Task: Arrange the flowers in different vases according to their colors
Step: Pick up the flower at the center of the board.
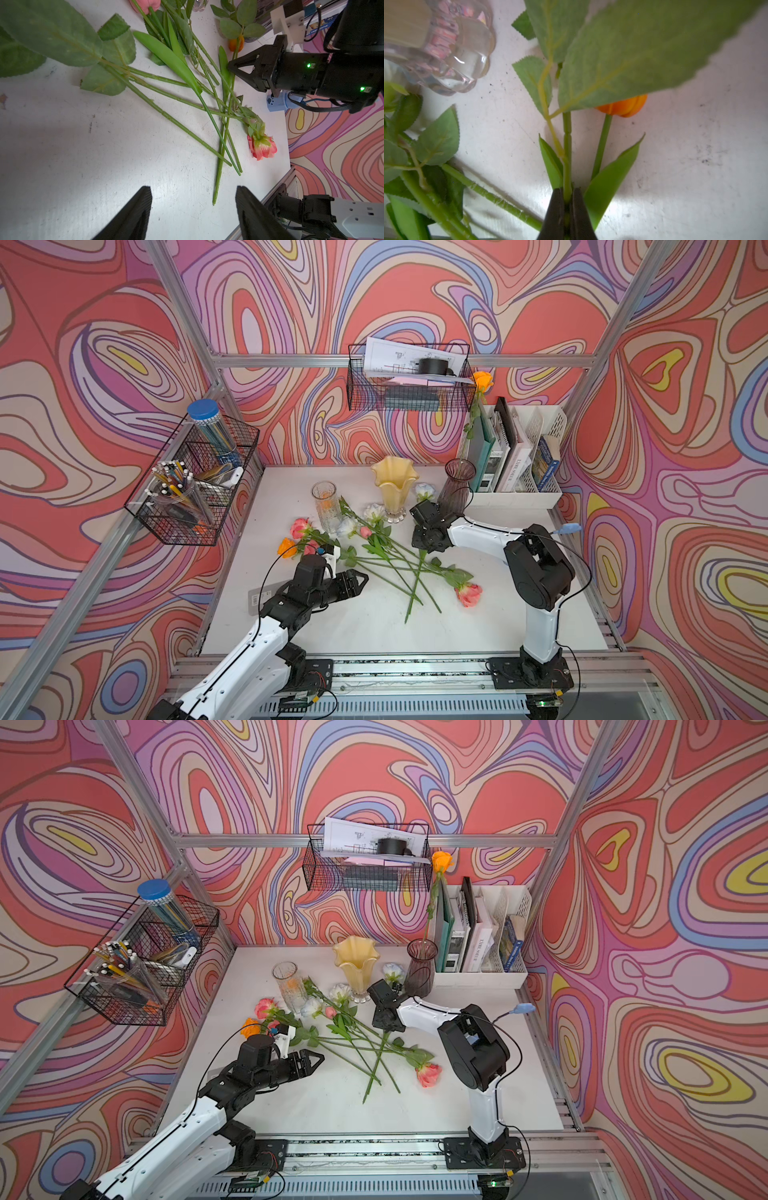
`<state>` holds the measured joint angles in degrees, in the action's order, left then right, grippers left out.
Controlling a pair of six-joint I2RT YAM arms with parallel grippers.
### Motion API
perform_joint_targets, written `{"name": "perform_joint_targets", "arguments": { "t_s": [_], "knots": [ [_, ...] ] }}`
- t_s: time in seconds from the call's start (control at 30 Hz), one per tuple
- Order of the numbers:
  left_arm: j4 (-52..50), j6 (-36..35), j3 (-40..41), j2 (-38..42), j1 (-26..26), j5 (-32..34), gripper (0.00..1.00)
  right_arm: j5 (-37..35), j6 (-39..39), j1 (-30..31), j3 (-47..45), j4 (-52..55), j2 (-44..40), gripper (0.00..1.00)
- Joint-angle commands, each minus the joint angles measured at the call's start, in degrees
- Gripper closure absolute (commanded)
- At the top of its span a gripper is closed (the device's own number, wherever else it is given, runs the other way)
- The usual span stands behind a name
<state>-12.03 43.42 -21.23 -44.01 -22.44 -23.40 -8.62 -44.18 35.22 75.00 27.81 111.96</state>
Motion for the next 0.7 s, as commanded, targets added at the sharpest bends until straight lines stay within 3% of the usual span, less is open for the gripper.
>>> {"name": "perform_joint_targets", "arguments": {
  "t_s": [0.0,0.3,0.67],
  "knots": [
    [-1.15,-0.97,0.59,0.42,0.44,-0.09,0.3,-4.18,0.36,-0.24,-1.69,-5.05,-4.58,1.0],
    [-0.68,-1.05,0.8,0.24,0.46,-0.44,0.3,-12.81,6.25,0.63,-16.23,-29.59,-20.3,1.0],
    [0.05,-1.14,0.81,-0.82,0.53,-0.93,0.3,-20.29,23.28,2.09,-20.91,-52.28,-26.27,1.0]
  ]
}}
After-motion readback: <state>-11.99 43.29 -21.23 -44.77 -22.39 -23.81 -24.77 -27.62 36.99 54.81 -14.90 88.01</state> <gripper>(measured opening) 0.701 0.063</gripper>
